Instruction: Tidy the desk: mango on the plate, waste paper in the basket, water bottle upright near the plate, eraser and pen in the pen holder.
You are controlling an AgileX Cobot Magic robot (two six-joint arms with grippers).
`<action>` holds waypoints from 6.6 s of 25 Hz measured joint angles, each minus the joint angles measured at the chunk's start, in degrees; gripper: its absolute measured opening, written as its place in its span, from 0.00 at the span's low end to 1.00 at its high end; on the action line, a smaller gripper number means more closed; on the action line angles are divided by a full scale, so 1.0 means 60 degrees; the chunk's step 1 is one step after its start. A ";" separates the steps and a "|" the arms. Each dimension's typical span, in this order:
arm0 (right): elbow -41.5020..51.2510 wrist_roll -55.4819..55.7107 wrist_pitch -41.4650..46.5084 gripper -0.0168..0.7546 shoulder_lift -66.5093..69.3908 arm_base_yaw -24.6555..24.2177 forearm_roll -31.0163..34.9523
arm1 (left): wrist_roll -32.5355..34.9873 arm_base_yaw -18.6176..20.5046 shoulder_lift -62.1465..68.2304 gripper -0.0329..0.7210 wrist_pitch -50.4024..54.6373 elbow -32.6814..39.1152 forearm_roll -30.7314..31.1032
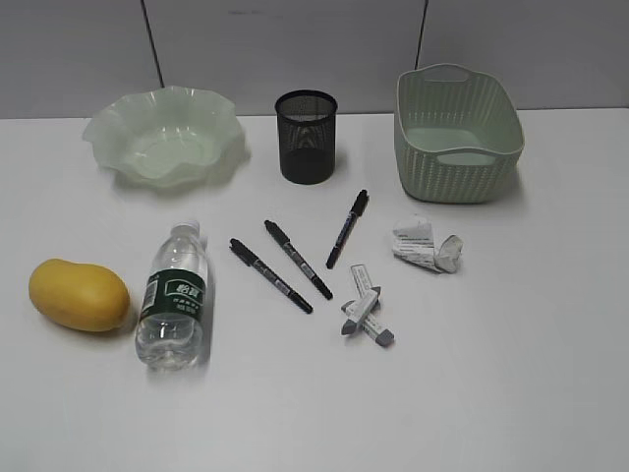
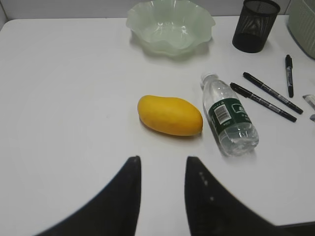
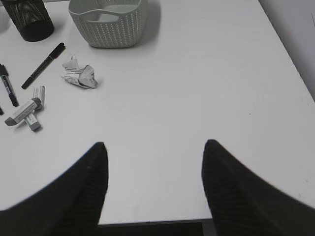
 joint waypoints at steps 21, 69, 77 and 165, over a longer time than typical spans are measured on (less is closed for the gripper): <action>0.0000 0.0000 0.0000 0.65 0.0000 0.0000 0.0000 | 0.0000 0.0000 0.0000 0.36 0.0000 0.0000 0.0000; 0.0000 0.0000 0.0000 0.65 0.0000 0.0000 0.0000 | 1.0543 -0.0517 1.3807 0.65 0.0384 -0.5818 -0.0128; 0.0000 0.0000 0.0000 0.65 0.0000 0.0000 0.0009 | 1.3782 -0.0525 1.5455 0.67 -0.0394 -0.5879 -0.0426; 0.0000 0.0000 0.0000 0.65 0.0000 0.0000 0.0027 | 1.1173 -0.0046 1.6149 0.79 -0.6068 -0.7130 -0.4746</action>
